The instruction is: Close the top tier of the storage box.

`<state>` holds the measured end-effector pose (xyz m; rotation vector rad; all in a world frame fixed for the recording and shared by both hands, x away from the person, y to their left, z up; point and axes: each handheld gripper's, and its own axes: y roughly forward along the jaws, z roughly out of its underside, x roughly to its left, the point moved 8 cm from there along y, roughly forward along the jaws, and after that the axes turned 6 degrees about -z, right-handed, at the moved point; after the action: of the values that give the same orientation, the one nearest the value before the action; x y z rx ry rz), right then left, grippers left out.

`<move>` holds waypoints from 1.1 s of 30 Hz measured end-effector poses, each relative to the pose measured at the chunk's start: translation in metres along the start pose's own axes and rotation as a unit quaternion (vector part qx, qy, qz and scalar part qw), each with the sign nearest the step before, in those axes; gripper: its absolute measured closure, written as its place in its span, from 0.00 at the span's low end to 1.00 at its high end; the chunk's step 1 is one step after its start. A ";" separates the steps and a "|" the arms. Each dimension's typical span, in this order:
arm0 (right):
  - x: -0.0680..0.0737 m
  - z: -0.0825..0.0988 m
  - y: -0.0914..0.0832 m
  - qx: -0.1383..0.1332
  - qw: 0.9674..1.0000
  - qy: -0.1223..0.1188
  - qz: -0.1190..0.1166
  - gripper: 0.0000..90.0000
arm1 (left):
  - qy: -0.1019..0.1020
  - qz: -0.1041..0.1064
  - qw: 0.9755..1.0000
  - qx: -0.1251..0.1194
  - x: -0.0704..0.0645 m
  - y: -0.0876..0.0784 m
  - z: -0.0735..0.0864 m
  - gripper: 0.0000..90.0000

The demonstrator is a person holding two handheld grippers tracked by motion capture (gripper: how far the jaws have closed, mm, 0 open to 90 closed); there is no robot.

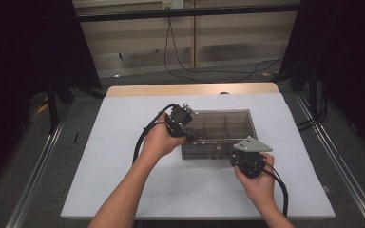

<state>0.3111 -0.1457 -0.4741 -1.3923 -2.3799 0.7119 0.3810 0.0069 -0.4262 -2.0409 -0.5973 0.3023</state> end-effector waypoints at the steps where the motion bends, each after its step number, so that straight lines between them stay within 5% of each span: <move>1: 0.000 0.000 0.000 0.000 1.000 0.001 -0.002 0.99 | 0.001 0.000 1.000 0.000 0.000 0.000 0.000 1.00; 33: -0.003 -0.003 0.005 -0.001 1.000 0.001 0.006 0.99 | 0.003 0.002 1.000 0.001 0.000 0.000 0.000 1.00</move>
<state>0.3180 -0.1455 -0.4744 -1.4072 -2.3738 0.7125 0.3811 0.0074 -0.4261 -2.0412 -0.5897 0.2989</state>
